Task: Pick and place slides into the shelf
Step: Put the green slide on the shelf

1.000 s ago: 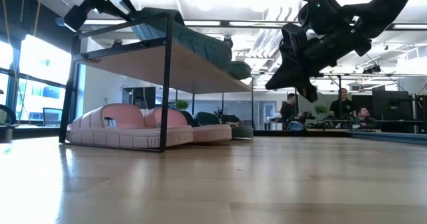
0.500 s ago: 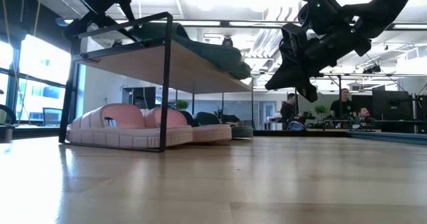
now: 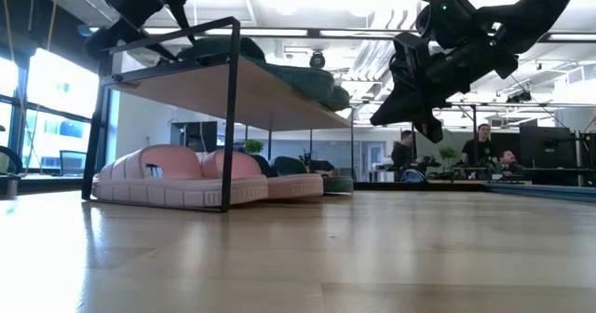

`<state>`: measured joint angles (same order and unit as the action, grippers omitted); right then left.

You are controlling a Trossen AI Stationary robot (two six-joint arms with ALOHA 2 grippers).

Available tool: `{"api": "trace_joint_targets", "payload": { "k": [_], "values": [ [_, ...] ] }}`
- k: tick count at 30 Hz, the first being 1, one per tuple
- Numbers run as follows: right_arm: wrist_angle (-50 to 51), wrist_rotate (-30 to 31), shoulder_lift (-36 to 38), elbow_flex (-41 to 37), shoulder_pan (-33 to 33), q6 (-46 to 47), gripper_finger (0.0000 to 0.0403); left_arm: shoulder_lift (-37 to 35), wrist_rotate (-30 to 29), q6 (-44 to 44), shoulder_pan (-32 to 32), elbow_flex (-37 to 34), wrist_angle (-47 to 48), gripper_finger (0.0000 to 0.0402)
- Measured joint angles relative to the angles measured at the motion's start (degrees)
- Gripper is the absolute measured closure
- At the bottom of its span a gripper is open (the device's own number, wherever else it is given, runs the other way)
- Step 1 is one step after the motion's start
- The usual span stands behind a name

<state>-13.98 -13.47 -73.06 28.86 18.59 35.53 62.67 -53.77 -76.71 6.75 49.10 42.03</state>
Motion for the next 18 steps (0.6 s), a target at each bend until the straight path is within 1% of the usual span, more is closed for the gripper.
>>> {"api": "trace_joint_targets", "payload": {
  "k": [5, 11, 15, 18],
  "values": [
    [0.0, 0.0, 0.0, 0.0, 0.0, 0.0, 0.0402, 0.0, -0.6, 0.6, 0.0, 0.0, 2.0, 0.0211],
    [0.0, 0.0, 0.0, 0.0, 0.0, 0.0, 0.0402, 0.0, -4.8, 0.6, 0.0, 0.0, 2.0, 0.0167],
    [0.0, -0.5, 0.0, 0.0, 0.0, 0.0, 0.0402, 0.0, -5.1, 0.7, 0.0, 0.0, 3.9, 0.0148],
    [0.0, -0.7, 0.0, 0.0, 0.0, 0.0, 0.0402, 0.0, -5.1, 2.2, 0.0, 0.0, 6.3, 0.0142]
  ]
}}
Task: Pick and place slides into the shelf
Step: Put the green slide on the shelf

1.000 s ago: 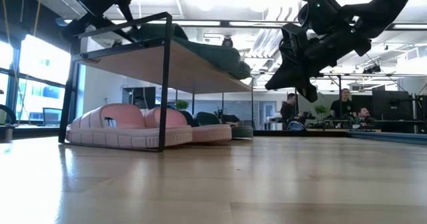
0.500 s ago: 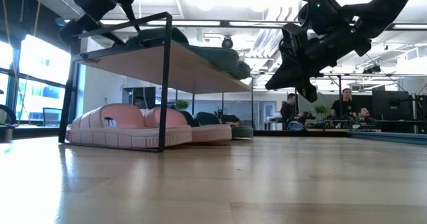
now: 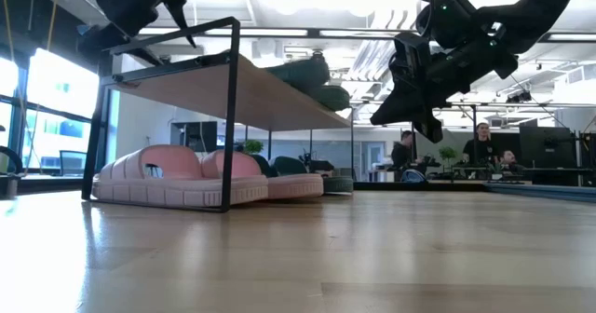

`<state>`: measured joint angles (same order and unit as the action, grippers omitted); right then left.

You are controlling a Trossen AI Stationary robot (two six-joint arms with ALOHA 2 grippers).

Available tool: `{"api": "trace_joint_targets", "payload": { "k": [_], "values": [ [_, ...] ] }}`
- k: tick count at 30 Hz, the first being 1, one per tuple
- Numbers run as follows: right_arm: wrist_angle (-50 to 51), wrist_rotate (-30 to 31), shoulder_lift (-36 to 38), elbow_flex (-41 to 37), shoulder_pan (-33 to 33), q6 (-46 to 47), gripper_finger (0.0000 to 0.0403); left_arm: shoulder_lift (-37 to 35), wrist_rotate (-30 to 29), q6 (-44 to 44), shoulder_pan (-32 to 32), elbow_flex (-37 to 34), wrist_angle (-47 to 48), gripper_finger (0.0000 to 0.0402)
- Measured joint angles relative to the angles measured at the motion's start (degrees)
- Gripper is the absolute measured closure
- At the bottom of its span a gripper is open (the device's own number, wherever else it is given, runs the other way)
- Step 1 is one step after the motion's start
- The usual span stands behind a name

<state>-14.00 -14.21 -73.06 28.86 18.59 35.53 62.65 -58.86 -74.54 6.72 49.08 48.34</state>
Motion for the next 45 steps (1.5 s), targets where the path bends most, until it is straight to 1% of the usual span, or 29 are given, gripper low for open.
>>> {"api": "trace_joint_targets", "payload": {
  "k": [3, 6, 9, 10, 12, 15, 17, 20, 21, 22, 24, 27, 30, 34, 36, 41, 43, 45],
  "values": [
    [-0.4, -0.4, 0.0, 0.0, 0.0, 0.1, 0.0402, -0.7, -0.6, 5.3, 0.0, 0.6, 1.9, 0.0144],
    [-0.6, -0.1, 1.1, 0.0, 0.0, 0.2, 0.0402, -1.0, -0.6, 13.4, 0.0, 4.1, 5.6, 0.0152],
    [0.1, 0.7, 3.7, 0.0, 0.0, 0.0, 0.0402, -1.2, 2.6, 22.3, 0.0, 9.3, 11.4, 0.0164],
    [-0.1, 1.0, 4.8, 0.0, 0.0, 0.0, 0.0402, -1.2, 5.1, 25.8, 0.0, 11.1, 13.7, 0.0169],
    [1.0, 2.3, 7.6, 0.0, 0.3, -0.3, 0.0402, -1.2, 11.9, 32.5, 0.0, 14.6, 17.7, 0.0179],
    [1.5, 5.3, 11.8, 0.0, 0.8, -0.7, 0.0402, -1.2, 23.0, 39.0, 0.0, 17.4, 20.6, 0.02],
    [0.8, 5.8, 14.0, 0.0, 1.4, -0.9, 0.0402, -1.2, 30.5, 42.3, 0.0, 17.6, 21.7, 0.0216],
    [-1.1, 4.1, 16.0, 0.0, 2.5, -0.6, 0.0402, -0.4, 44.4, 47.2, -1.4, 16.0, 21.1, 0.0242],
    [-2.2, 3.5, 16.2, 0.0, 2.6, -0.4, 0.0402, 0.1, 47.5, 48.3, -2.3, 15.1, 20.4, 0.025],
    [-2.8, 3.1, 16.3, 0.0, 2.8, -0.1, 0.0402, 0.6, 49.2, 49.6, -3.2, 14.5, 19.8, 0.0258],
    [-3.4, 2.2, 16.2, 0.0, 2.8, 0.0, 0.0402, 1.8, 50.1, 53.4, -4.3, 13.8, 17.3, 0.0273],
    [-4.3, 1.7, 15.7, 0.0, 2.8, -0.9, 0.0402, 3.5, 49.3, 56.9, -7.1, 13.5, 13.5, 0.0295],
    [-3.9, 1.7, 15.7, 0.0, 2.8, -1.1, 0.0402, 4.5, 49.7, 57.0, -9.5, 13.5, 10.1, 0.0317],
    [-3.8, 1.5, 15.7, 0.0, 2.8, -1.6, 0.0402, 5.0, 50.0, 56.2, -12.9, 13.5, 8.5, 0.0346],
    [-3.3, 1.1, 15.7, 0.0, 2.8, -2.0, 0.0402, 5.6, 51.6, 55.5, -13.9, 13.5, 7.3, 0.0361],
    [-3.4, 0.9, 15.7, 0.0, 2.8, -2.6, 0.0402, 7.7, 52.7, 54.5, -15.5, 13.5, 7.0, 0.0394],
    [-2.8, 0.9, 15.7, 0.0, 2.8, -2.7, 0.0402, 8.9, 52.8, 52.9, -15.5, 13.5, 6.6, 0.0399],
    [-2.4, 0.9, 15.7, 0.0, 2.8, -2.8, 0.0402, 9.7, 52.8, 52.2, -15.4, 13.5, 6.6, 0.0396]
  ]
}}
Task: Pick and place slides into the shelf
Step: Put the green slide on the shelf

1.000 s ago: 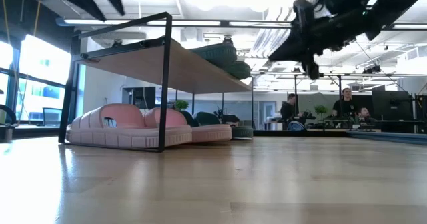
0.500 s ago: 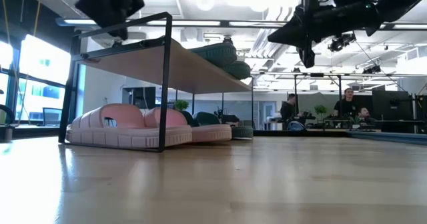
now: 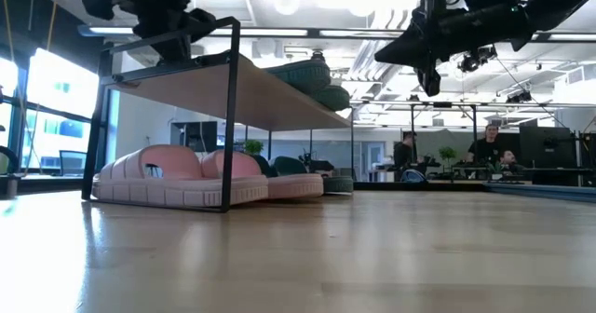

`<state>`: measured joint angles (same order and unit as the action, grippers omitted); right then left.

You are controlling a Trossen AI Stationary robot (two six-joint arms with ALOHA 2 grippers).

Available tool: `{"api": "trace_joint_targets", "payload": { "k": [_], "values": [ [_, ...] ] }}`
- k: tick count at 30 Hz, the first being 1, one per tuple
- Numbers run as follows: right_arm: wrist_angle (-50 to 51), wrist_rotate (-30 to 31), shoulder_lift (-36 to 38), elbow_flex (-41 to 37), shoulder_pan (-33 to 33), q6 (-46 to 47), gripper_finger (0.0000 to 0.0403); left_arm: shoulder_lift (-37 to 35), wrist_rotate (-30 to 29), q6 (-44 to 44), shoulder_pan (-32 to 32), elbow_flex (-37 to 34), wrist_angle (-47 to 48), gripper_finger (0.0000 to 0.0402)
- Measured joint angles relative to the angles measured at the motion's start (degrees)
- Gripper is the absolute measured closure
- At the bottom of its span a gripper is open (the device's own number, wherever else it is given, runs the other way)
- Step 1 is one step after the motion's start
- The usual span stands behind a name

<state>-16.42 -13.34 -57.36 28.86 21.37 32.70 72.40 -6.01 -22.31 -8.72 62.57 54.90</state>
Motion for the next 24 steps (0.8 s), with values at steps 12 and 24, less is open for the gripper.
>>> {"api": "trace_joint_targets", "payload": {
  "k": [12, 24],
  "values": [
    [1.1, -0.2, 0.0, 0.0, 0.0, -0.2, 0.0402, 2.8, -4.1, -0.4, 0.0, 0.0, -4.7, 0.04],
    [1.1, -0.7, 0.0, 0.0, 0.0, 0.8, 0.0402, 2.8, -8.2, -1.9, 0.1, 0.0, -9.1, 0.0399]
  ]
}}
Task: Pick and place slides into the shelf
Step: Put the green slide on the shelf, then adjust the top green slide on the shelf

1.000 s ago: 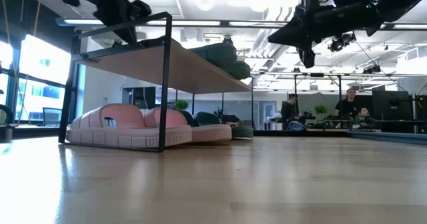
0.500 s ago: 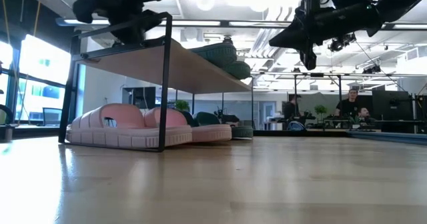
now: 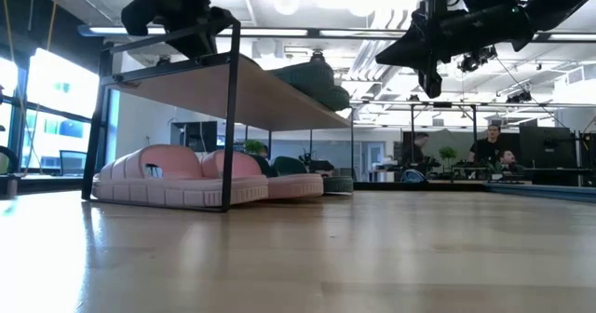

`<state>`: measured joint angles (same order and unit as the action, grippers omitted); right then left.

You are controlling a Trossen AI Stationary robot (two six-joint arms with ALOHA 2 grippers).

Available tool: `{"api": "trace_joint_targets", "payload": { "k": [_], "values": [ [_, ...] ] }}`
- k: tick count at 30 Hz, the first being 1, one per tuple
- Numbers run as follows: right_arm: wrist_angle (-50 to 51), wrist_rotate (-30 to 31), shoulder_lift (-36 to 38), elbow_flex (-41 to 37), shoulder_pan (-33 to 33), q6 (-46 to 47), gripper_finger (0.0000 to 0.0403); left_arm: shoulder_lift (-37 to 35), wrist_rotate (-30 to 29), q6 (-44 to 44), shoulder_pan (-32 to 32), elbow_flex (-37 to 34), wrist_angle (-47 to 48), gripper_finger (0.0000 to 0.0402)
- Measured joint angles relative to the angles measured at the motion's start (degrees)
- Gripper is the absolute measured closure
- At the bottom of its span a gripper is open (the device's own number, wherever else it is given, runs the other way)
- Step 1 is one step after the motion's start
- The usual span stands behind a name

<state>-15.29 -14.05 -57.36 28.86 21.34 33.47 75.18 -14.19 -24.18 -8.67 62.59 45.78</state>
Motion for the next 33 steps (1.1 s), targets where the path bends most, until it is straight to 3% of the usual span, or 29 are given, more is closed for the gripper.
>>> {"api": "trace_joint_targets", "payload": {
  "k": [14, 20, 23, 27, 33],
  "values": [
    [-2.5, -1.3, 0.0, 0.0, 0.8, 0.3, 0.0402, 0.0, -2.5, 0.5, 0.0, 0.0, 1.1, 0.0399],
    [0.1, -5.2, -1.2, 7.6, 5.1, -2.1, 0.0402, -0.7, -0.6, 2.1, 0.0, 1.0, 2.1, 0.0399],
    [7.9, -7.6, -4.5, 15.2, 7.1, -9.5, 0.0402, -1.4, -0.5, 2.8, 0.0, 2.4, 2.7, 0.0401],
    [18.2, -9.0, -12.0, 26.3, 8.0, -26.1, 0.0398, -3.2, -0.5, 3.6, 0.0, 4.1, 3.9, 0.0399],
    [25.6, -7.7, -24.2, 41.0, 7.8, -50.0, 0.0344, -7.8, -0.5, 6.5, 0.0, 5.1, 5.2, 0.04]
  ]
}}
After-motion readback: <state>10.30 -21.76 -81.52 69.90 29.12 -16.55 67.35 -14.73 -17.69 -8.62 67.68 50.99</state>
